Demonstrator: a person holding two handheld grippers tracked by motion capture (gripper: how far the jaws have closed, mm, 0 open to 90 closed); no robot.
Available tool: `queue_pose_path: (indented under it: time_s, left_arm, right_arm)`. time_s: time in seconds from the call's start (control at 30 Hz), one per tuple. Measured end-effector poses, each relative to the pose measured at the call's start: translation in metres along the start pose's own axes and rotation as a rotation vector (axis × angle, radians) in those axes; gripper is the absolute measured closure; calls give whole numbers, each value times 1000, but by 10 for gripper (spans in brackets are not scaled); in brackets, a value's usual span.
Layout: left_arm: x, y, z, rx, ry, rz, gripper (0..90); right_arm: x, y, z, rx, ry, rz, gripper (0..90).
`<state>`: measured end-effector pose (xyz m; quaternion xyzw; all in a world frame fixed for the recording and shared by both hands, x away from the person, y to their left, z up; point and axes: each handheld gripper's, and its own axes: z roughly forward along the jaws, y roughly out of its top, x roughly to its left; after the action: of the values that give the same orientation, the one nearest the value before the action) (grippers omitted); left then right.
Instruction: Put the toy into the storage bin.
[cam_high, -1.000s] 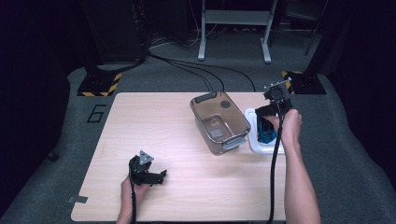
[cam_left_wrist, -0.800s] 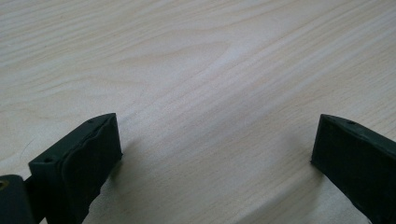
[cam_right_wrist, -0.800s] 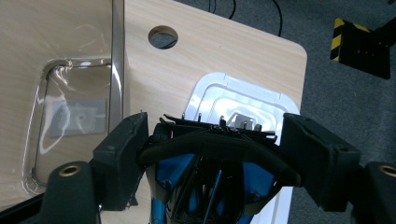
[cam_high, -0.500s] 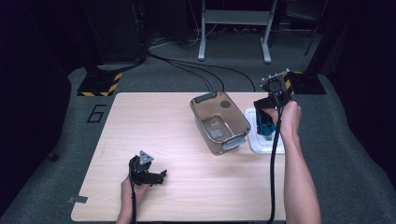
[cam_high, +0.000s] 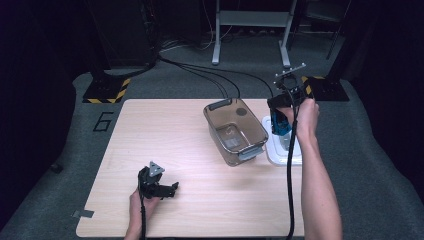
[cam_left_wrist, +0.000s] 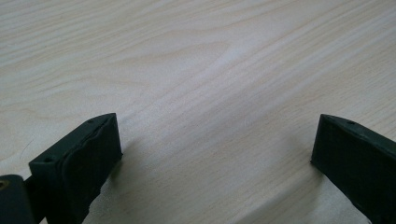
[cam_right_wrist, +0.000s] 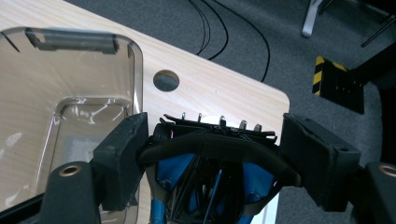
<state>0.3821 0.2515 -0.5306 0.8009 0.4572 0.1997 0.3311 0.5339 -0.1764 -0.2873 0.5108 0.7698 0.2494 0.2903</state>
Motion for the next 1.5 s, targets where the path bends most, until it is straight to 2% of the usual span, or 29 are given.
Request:
queue_pose_path:
  time_s: [0.47,1.03,1.2,1.3,1.5]
  left_arm:
    - [0,0,0,0,0,1,13]
    - [0,0,0,0,0,0,14]
    - [0,0,0,-1,0,0,14]
    - [0,0,0,0,0,0,14]
    - [0,0,0,0,0,0,14]
  right_arm:
    - [19,25,-13,-61,3,-47,244]
    - [56,39,-22,-100,73,-106,244]
    - [65,39,-19,-105,97,-113,244]
    - [70,39,-15,-86,119,-111,243]
    - [77,39,-9,-84,136,-114,243]
